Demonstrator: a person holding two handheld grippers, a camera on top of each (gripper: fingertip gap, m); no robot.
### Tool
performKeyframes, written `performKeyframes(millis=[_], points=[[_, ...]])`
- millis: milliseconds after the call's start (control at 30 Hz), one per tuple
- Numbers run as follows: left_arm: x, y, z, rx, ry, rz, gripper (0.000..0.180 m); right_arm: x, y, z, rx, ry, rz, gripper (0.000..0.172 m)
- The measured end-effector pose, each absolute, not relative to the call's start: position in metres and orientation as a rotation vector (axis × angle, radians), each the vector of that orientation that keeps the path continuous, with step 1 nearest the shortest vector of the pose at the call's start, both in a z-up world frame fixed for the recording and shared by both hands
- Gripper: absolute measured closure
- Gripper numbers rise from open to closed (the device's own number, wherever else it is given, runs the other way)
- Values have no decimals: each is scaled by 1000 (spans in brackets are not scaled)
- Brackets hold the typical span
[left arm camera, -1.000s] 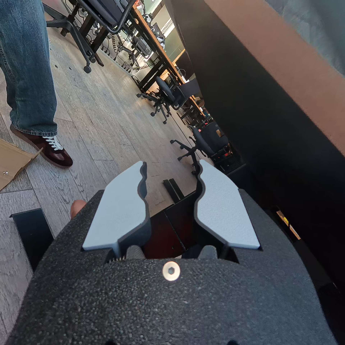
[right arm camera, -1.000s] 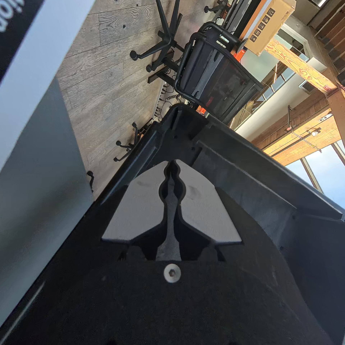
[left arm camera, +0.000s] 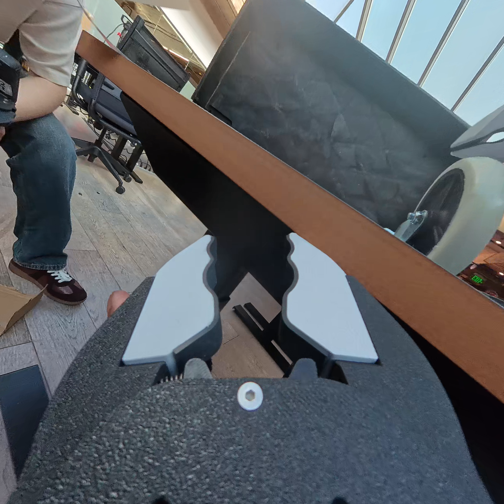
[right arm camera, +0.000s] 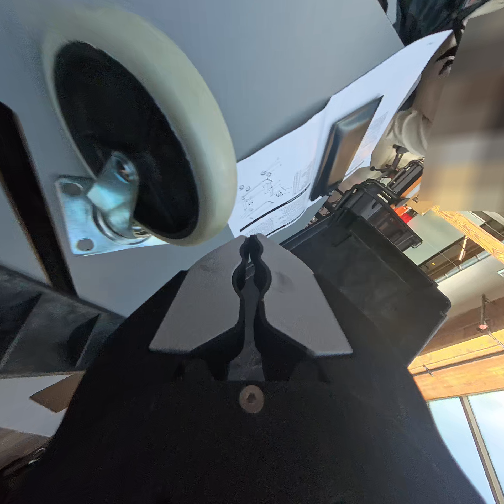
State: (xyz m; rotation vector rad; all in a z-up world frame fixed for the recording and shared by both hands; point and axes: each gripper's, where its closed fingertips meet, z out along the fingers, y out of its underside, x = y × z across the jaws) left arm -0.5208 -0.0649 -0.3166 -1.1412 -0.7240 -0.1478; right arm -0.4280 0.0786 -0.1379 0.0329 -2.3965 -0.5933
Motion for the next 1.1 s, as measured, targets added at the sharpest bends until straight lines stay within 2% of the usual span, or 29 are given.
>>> performKeyframes(millis=[267,367,567,800,1100], points=[[-470,-75,-319,-1128,-777,-79,135,-285,-16,-147,92,-2829,-415,172],[-444,-89,-324,-1108,-811,-71,135,-232,-44,-154,257,-2958,-502,172],[-388,-118,-337,-1110,-867,13,135,-178,-88,-158,599,-2705,-954,172],[-343,-148,-347,-1017,-950,59,135,-114,-120,-149,830,-2508,-949,172],[-298,-130,-357,-1059,-959,83,135,-89,-103,-146,742,-2480,-977,172]])
